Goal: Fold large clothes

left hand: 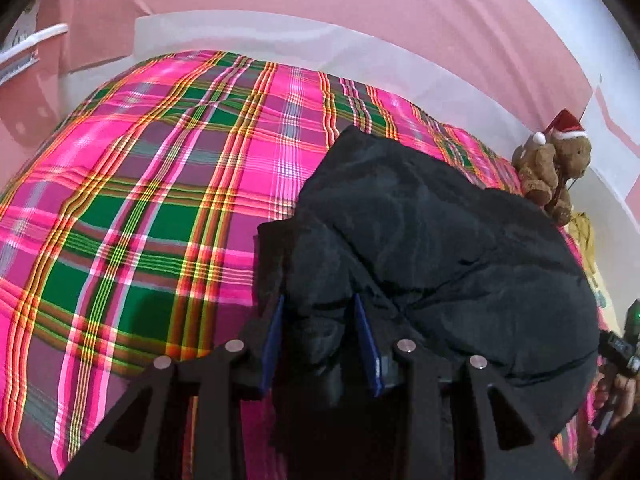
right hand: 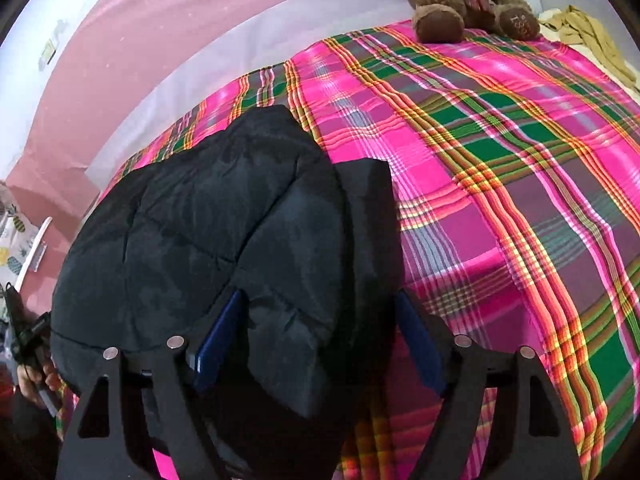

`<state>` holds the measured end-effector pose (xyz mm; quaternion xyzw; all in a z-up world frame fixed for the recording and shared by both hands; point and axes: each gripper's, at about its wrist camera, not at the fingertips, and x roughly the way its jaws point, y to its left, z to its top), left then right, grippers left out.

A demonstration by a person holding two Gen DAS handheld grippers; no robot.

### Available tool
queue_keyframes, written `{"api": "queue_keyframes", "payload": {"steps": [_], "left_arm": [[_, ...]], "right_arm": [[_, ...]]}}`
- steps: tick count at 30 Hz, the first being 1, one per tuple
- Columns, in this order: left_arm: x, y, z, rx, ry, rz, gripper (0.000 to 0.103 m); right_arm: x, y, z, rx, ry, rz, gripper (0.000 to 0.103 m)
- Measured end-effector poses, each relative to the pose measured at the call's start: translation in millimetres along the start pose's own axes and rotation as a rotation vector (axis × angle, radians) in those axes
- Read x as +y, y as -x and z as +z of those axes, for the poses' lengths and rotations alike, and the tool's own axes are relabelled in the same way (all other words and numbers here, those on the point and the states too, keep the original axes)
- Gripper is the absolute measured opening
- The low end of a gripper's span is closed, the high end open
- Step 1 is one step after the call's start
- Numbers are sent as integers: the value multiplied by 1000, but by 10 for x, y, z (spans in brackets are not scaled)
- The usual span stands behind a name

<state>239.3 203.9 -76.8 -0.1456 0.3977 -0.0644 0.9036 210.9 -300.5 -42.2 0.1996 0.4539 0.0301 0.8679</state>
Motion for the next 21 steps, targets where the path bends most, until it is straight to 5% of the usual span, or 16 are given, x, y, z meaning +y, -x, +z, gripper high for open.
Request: {"api": "queue_keyframes", "payload": {"steps": [6, 21], "left_arm": [[158, -22, -18, 5, 28, -14, 60], [249, -384, 58, 71, 104, -158, 59]], "right_arm": [[-73, -7, -49, 26, -26, 51, 77], [-133, -396, 119, 101, -97, 174, 81]]}}
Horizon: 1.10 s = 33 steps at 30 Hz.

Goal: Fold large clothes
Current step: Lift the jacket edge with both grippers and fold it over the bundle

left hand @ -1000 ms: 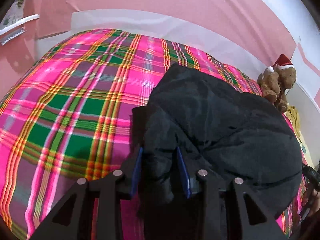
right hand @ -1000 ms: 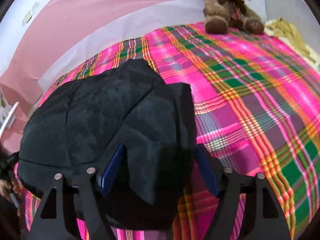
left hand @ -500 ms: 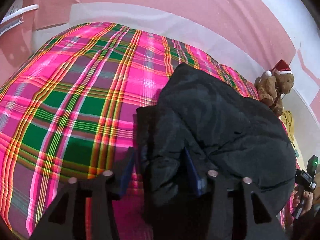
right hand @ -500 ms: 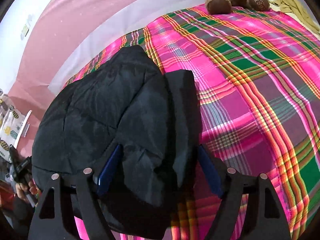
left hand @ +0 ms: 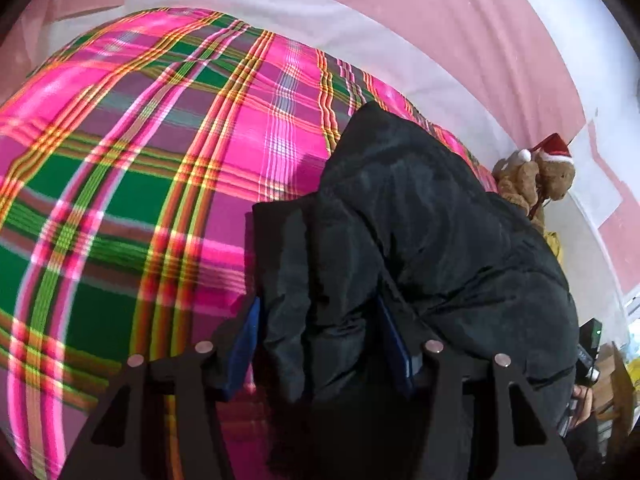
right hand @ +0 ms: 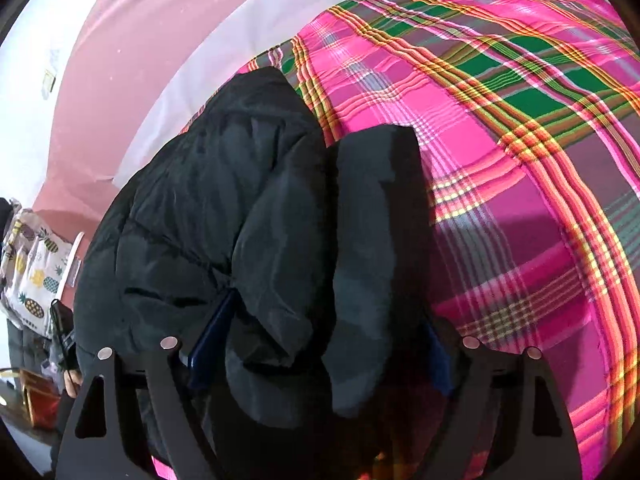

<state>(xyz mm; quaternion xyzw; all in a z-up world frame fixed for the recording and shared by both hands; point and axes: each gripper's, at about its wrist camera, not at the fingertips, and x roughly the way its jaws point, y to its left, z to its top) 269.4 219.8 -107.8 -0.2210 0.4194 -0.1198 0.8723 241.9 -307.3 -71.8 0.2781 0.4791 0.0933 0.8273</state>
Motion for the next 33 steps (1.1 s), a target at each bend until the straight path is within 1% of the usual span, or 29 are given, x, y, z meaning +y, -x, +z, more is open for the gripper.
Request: {"api": "queue_keyframes", "payload": {"steps": [2, 5, 7, 9, 10, 11, 13, 14, 15, 16, 17, 18, 19, 21, 24, 26, 30, 33], "left_arm": [[34, 5, -14, -2, 1, -17, 59], [91, -69, 44, 17, 24, -54, 61], [106, -128, 69, 25, 28, -69, 61], [87, -173, 73, 26, 32, -68, 61], [48, -189, 67, 23, 19, -56, 60], [12, -202, 63, 22, 4, -46, 58], [-55, -208, 57, 17, -12, -33, 48], [-86, -207, 58, 14, -17, -27, 45], [-127, -198, 62, 9, -26, -17, 39], [-180, -177, 60, 4, -43, 3, 33], [-224, -149, 61, -1, -59, 25, 30], [-258, -117, 62, -8, -69, 48, 25], [-307, -54, 64, -22, -74, 73, 22], [-388, 119, 51, -62, -80, 94, 19], [-460, 431, -49, -117, -69, 82, 16], [-492, 629, -176, -142, -76, 86, 15], [-514, 931, -423, -162, -58, 78, 14], [-505, 1102, -506, -180, -51, 69, 12]], "right_arm": [[-37, 5, 0, 12, 7, 29, 80], [-102, -52, 96, 22, -3, 68, 81], [-100, -131, 171, 26, 5, 71, 81], [-71, -175, 192, 29, 22, 57, 80], [-25, -201, 196, 28, 42, 42, 73], [5, -210, 188, 28, 52, 41, 69], [62, -223, 184, 20, 55, 44, 53], [78, -193, 165, 15, 60, 42, 50], [115, -179, 163, 10, 69, 35, 44], [149, -144, 155, 5, 72, 29, 40], [186, -113, 156, -2, 77, 19, 38], [199, -75, 146, -7, 79, 15, 33], [237, -12, 142, -21, 84, 6, 30], [307, 152, 128, -51, 98, 4, 26], [389, 399, 62, -85, 112, 17, 25], [471, 615, -67, -110, 140, 24, 24], [532, 871, -318, -121, 154, 43, 24], [554, 978, -429, -124, 160, 56, 24]]}}
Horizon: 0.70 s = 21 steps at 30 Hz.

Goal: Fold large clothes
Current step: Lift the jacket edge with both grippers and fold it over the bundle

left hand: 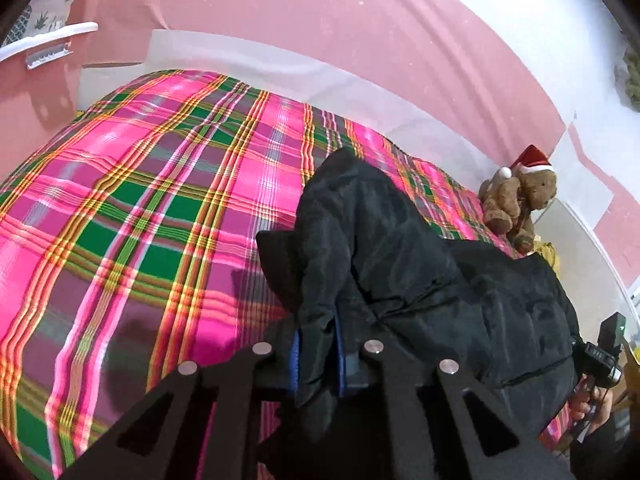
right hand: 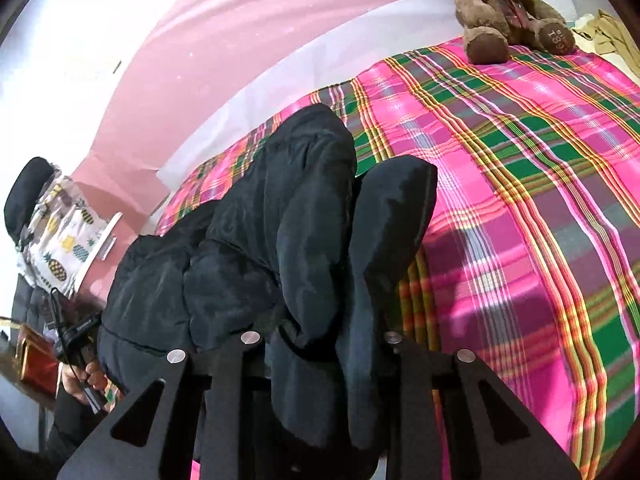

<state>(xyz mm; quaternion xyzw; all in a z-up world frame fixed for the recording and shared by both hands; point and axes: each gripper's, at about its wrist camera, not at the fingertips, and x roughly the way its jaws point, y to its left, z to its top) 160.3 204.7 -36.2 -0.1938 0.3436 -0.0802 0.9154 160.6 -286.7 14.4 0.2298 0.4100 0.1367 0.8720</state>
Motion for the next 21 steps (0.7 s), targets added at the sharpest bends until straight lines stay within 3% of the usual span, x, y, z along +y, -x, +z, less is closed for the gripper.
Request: {"api": "queue_keyframes", "payload": {"steps": [5, 6, 10, 13, 15, 18, 21], "left_arm": [[-2, 13, 6, 21, -17, 5, 11], [45, -44, -33, 42, 21, 12, 13], [117, -177, -160, 129, -2, 51, 24], [209, -6, -40, 102, 30, -6, 27], [237, 11, 64, 82, 21, 0, 29], [334, -289, 110, 158, 40, -9, 30], [357, -529, 68, 191, 37, -7, 41]], "right_arm": [[-41, -26, 19, 19, -4, 3, 25], [-111, -80, -8, 47, -17, 0, 27], [-352, -211, -147, 136, -82, -31, 53], [-356, -128, -116, 126, -89, -45, 60], [-330, -135, -57, 129, -77, -51, 64], [-381, -307, 27, 159, -98, -68, 73], [-460, -398, 39, 170, -118, -51, 79]]}}
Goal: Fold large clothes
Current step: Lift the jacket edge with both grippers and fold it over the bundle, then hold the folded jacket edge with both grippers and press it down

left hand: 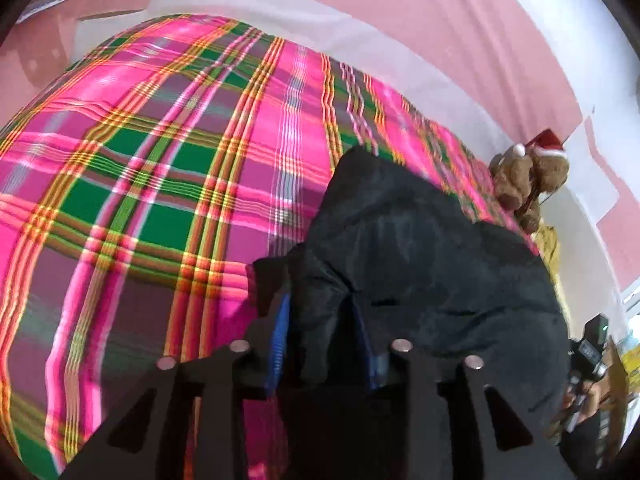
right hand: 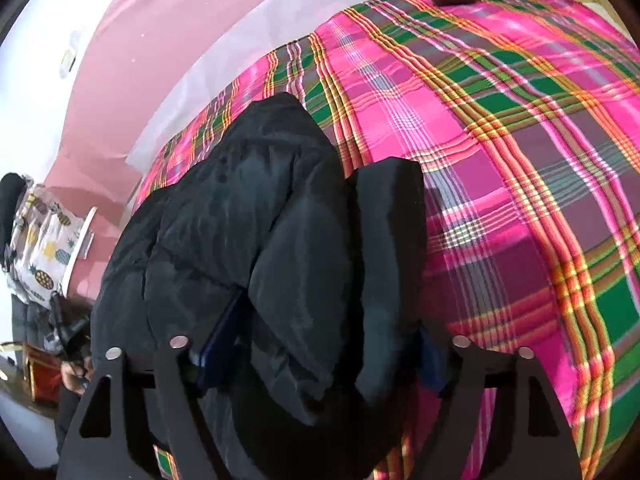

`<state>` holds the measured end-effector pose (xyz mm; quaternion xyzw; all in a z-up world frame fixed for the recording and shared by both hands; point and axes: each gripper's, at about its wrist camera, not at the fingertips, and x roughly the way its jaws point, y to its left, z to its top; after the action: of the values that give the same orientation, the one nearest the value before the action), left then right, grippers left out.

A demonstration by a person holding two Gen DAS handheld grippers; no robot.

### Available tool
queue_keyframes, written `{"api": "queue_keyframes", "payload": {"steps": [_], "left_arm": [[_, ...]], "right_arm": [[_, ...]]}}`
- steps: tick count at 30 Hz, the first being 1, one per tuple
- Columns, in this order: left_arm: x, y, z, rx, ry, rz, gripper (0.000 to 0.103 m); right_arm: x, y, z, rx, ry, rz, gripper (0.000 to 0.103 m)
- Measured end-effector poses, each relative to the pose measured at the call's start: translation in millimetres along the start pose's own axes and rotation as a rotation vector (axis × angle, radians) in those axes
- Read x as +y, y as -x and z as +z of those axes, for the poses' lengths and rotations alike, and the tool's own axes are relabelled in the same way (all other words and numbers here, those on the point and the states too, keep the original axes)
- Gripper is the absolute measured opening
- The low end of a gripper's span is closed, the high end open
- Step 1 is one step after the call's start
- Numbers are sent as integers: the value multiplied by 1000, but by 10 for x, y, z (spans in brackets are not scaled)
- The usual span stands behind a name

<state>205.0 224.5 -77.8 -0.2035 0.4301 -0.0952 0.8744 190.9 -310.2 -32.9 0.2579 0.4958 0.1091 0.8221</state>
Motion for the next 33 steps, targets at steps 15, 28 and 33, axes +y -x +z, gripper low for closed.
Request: {"api": "queue_keyframes", "payload": {"steps": [15, 28, 33], "left_arm": [[174, 286, -196, -48, 108, -144, 45], [275, -237, -230, 19, 120, -134, 78], [134, -326, -190, 33, 79, -105, 77]], "right_arm": [[-152, 257, 32, -47, -26, 38, 85], [-465, -269, 64, 26, -97, 86, 94], [-382, -288, 48, 44, -73, 102, 71]]}}
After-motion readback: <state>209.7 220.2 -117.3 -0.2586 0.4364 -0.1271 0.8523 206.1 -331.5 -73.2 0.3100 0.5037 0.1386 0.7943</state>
